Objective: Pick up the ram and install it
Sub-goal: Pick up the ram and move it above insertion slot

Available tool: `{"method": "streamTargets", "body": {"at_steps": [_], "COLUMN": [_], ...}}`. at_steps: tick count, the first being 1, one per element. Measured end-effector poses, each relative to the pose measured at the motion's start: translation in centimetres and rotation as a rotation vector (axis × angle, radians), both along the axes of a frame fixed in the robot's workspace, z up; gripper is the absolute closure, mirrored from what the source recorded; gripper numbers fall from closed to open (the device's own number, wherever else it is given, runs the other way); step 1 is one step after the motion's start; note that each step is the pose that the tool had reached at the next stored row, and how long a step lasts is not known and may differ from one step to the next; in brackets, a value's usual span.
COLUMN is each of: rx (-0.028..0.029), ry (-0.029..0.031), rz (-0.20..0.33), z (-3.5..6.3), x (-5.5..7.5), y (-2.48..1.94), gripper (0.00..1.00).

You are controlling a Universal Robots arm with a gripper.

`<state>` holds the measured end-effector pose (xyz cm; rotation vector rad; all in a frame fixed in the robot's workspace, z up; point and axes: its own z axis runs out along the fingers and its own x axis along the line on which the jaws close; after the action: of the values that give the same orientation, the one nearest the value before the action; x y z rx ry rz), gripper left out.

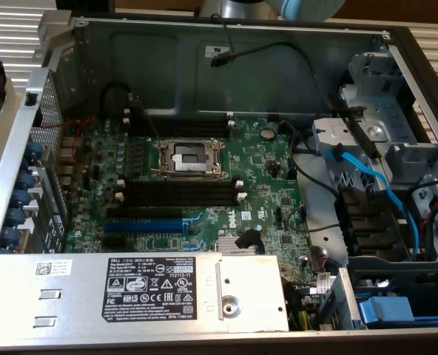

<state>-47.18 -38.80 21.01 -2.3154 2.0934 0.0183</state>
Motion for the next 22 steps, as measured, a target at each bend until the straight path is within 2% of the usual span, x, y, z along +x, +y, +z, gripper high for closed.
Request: {"method": "streamTargets", "body": {"at_steps": [1,3,6,8,22], "rx": [0.0000,0.0001,0.0000,0.0000,0.0001], "ry": [0.0091,0.0322,0.0399,0.0413,0.0412], "rz": [0.000,0.000,0.000,0.000,0.000], "z": [-0.04,-0.10,-0.17,-0.21,-0.87], "x": [0.00,0.00,0.01,0.01,0.36], "y": [0.00,0.00,-0.02,-0.05,-0.16], "gripper": [0.69,0.69,0.69,0.69,0.69]}}
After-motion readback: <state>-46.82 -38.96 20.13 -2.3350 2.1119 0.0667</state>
